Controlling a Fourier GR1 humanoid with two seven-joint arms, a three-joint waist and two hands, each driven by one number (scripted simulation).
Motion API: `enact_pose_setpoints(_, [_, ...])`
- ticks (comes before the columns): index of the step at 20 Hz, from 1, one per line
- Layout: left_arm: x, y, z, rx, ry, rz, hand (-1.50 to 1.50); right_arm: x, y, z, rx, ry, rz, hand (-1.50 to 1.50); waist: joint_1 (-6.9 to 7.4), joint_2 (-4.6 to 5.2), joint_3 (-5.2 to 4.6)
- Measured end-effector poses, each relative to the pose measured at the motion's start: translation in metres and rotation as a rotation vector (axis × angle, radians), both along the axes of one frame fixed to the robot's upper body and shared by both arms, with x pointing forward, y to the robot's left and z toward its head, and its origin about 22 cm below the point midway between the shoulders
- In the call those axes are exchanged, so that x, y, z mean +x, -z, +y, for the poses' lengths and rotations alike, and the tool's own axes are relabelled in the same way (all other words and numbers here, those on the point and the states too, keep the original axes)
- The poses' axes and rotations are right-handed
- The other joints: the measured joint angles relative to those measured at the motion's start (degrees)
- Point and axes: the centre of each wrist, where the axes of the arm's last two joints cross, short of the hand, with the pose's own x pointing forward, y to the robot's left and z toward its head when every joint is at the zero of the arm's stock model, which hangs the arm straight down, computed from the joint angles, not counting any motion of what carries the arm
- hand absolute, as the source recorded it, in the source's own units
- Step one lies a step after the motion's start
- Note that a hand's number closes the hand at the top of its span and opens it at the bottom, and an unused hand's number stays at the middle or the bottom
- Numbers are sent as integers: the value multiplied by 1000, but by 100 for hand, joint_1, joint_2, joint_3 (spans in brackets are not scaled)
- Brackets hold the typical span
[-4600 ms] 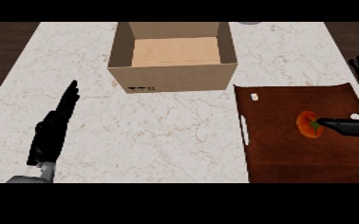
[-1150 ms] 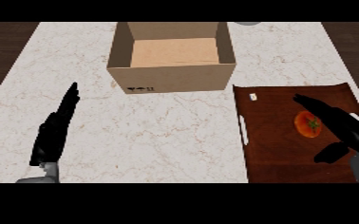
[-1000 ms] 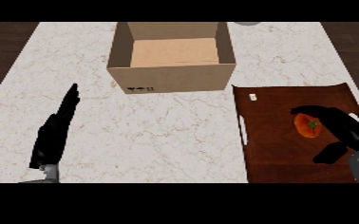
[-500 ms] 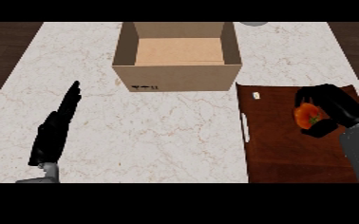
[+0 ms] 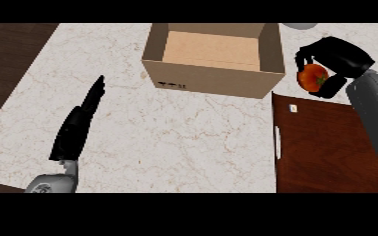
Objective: Pick the tomato from the tray and place it in the cardboard box
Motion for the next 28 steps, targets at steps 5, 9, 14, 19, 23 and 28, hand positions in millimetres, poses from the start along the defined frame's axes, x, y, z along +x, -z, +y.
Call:
enact_pose_setpoints(5, [5, -5, 0, 2, 2, -4, 0, 21, -25, 7, 32, -40, -59, 150, -5, 12, 7])
enact_pose_setpoints(9, [5, -2, 2, 3, -7, 4, 0, 33, -46, 8, 150, -109, -60, 150, -59, -1, 5])
enact_pose_setpoints(14, [5, 1, 4, -3, -21, 12, 0, 46, -67, 21, 386, -208, -39, 150, -154, -40, 2])
enact_pose_setpoints(19, [2, 2, 7, -2, -35, 19, 0, 57, -86, 43, 517, -273, -33, 150, -226, -83, -6])
enact_pose_setpoints(23, [0, 8, 8, -3, -49, 26, 0, 65, -98, 67, 568, -323, -13, 150, -305, -109, -13])
enact_pose_setpoints(28, [3, 4, 13, -4, -56, 24, 0, 72, -113, 102, 586, -379, 17, 150, -374, -127, -20])
